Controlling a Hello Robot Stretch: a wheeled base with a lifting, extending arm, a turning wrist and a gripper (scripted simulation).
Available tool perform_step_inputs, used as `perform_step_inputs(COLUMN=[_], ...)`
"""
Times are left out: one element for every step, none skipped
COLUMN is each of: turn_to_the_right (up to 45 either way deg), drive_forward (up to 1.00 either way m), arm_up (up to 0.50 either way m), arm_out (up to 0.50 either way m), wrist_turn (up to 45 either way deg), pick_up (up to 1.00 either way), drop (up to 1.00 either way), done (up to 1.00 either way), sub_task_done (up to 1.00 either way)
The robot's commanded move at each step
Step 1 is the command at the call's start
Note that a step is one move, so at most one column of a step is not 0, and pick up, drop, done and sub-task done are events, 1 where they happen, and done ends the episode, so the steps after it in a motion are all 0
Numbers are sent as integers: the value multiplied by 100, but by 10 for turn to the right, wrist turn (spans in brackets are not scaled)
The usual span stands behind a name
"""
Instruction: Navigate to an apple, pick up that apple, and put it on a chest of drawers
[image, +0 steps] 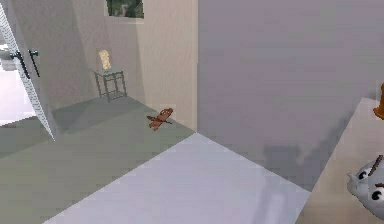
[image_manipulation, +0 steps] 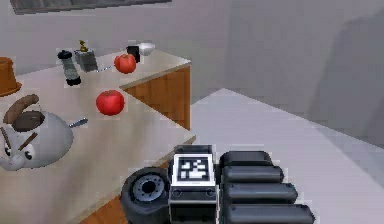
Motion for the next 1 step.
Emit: perform_step_inputs(turn_to_the_right=[-450], drive_forward=[0], arm_up=[0], arm_out=[0], wrist_turn=[0], pick_up=[0], drop=[0], done=[0], sub_task_done=[0])
